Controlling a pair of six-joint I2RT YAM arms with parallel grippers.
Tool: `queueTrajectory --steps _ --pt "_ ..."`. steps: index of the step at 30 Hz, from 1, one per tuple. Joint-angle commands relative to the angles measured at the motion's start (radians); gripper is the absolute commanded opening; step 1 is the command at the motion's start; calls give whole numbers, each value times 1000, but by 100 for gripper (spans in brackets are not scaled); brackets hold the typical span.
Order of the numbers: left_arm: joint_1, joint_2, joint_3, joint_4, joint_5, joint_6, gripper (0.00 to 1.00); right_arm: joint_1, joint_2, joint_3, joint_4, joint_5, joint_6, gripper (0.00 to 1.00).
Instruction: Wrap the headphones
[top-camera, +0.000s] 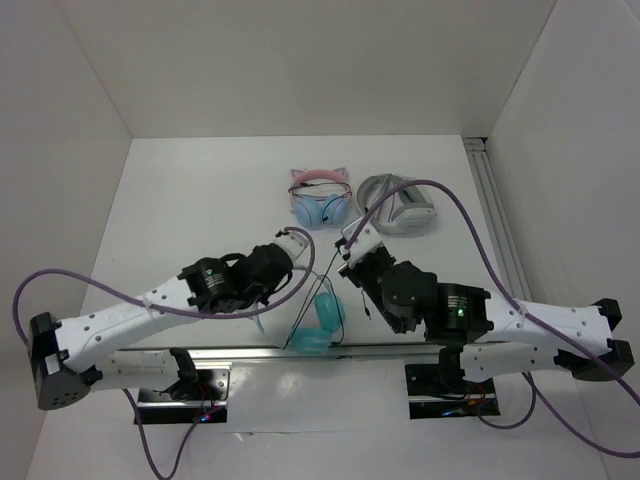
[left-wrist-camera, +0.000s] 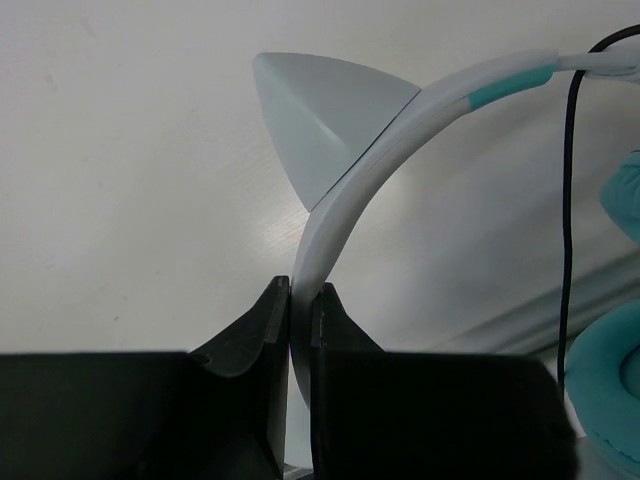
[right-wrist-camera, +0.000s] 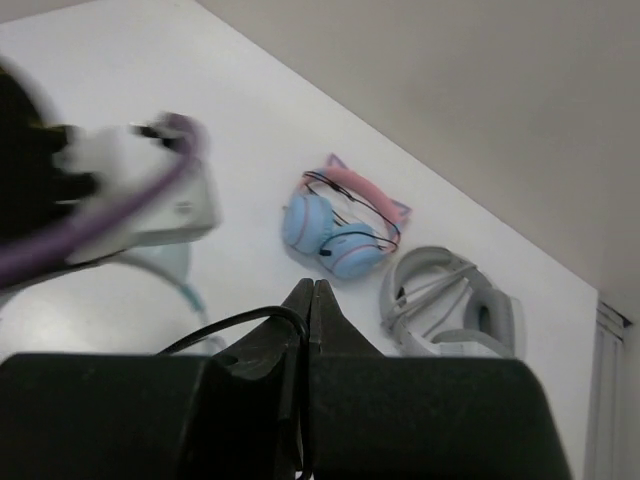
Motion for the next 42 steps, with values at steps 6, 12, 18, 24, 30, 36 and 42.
queueTrajectory --steps 6,12,18,24,30,36,42 --pt "-77 -286 -34 119 320 127 0 -187 -79 -79 98 -96 -51 0" --pt "-77 -391 -34 129 501 167 0 -265 -46 -79 109 -169 -45 0" --pt "-77 -521 6 140 490 145 0 -338 -12 -126 66 -402 59 0" --pt "-77 -532 124 114 324 74 0 -452 10 -246 174 -787 189 0" --pt "-77 -541 227 175 158 -43 0 -510 52 -470 547 -1097 329 3" --pt "-77 -486 294 206 121 -89 0 -512 216 -528 859 -1335 473 10" --pt "-77 -458 345 154 -15 -196 0 -468 382 -588 1110 -1285 539 12"
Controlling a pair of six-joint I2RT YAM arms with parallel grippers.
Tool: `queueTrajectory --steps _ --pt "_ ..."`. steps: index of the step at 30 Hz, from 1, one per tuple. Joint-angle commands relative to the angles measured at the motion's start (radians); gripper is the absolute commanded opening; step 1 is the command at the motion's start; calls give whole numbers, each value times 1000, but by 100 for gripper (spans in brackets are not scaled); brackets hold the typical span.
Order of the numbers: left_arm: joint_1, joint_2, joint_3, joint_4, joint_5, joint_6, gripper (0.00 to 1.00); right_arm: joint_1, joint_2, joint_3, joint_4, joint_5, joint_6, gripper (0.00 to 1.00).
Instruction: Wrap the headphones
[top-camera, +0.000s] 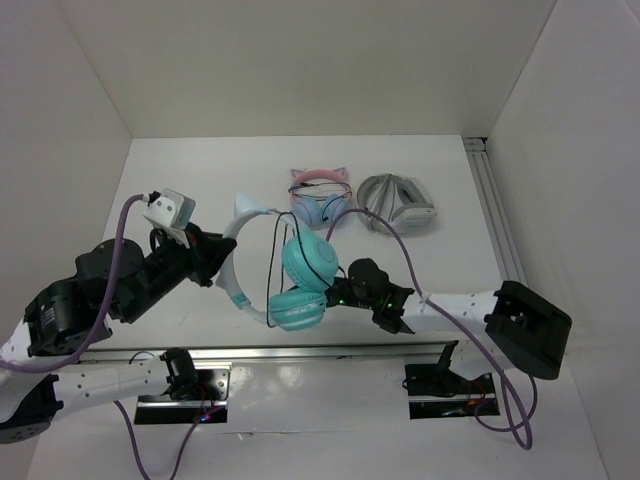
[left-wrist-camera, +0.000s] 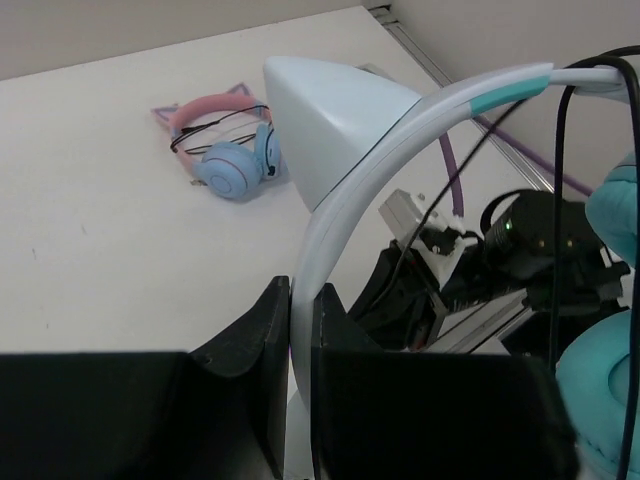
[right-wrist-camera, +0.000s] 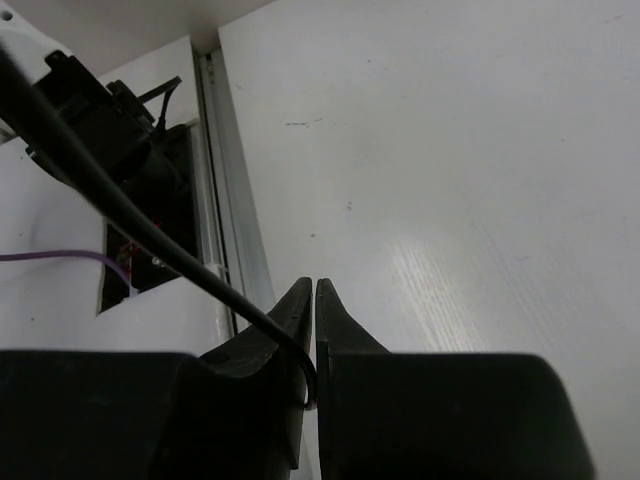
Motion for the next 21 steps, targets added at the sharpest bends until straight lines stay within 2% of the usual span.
queueTrajectory --steps 1,7,9,15,21 --pt "-4 10 71 79 -130 -140 0 19 56 -37 267 -27 75 12" --pt "-4 33 125 16 -252 -193 0 40 123 -78 357 -16 112 12" --pt "-4 42 134 6 -270 -204 0 52 136 -88 357 -3 112 16" --pt "-4 53 145 -5 -261 -204 0 61 165 -109 391 7 112 24" --pt "-4 53 136 -5 -261 -213 0 71 185 -100 400 27 112 23"
